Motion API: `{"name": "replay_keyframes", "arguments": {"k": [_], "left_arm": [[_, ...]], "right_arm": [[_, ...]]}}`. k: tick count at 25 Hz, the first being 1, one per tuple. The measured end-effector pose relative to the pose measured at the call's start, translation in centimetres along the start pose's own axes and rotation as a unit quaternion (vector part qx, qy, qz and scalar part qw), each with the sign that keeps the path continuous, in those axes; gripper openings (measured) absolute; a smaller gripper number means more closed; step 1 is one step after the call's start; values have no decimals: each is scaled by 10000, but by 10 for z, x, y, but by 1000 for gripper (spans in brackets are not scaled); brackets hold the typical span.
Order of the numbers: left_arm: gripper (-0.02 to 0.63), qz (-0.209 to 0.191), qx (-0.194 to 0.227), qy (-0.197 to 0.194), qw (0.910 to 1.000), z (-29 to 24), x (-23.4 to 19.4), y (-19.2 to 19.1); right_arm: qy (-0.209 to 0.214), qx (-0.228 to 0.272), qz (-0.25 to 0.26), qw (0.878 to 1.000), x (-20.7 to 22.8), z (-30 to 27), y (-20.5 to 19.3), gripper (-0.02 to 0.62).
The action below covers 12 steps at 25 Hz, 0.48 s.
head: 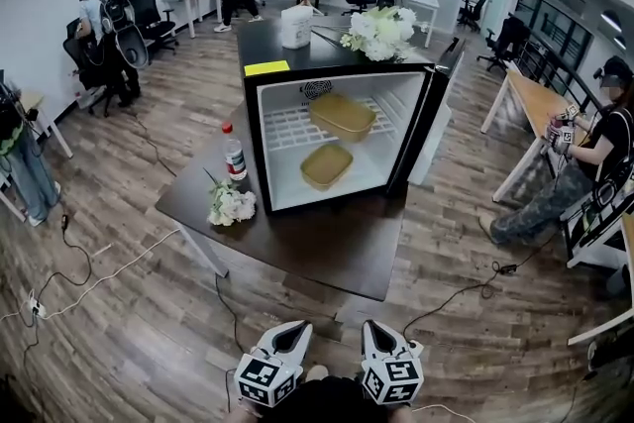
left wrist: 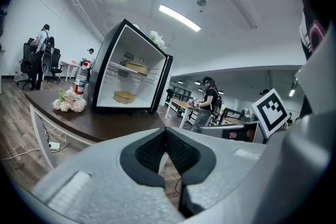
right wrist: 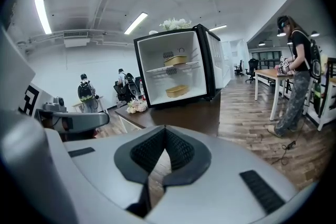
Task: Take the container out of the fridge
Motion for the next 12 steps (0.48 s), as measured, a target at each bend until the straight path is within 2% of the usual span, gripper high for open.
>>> {"name": "replay_keyframes", "arguments": {"k": [5, 12], "left_arm": [[8, 34, -59, 59, 10000, -18, 9, 2], [8, 73, -57, 158, 9998, -34, 7, 7]], "right_arm": [[25, -36, -135, 9999, 22, -5, 7, 9], [154, -138, -182, 9996, 32, -17, 11, 9]]}}
Point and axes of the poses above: the fingertips, and each gripper's own axes: z backward along the fingers, x to its right, y out of its top, the point moved 3 cm from there along z, backward along the fingers, and after that the axes turned 3 degrees about -x, right-handed, at the moved point
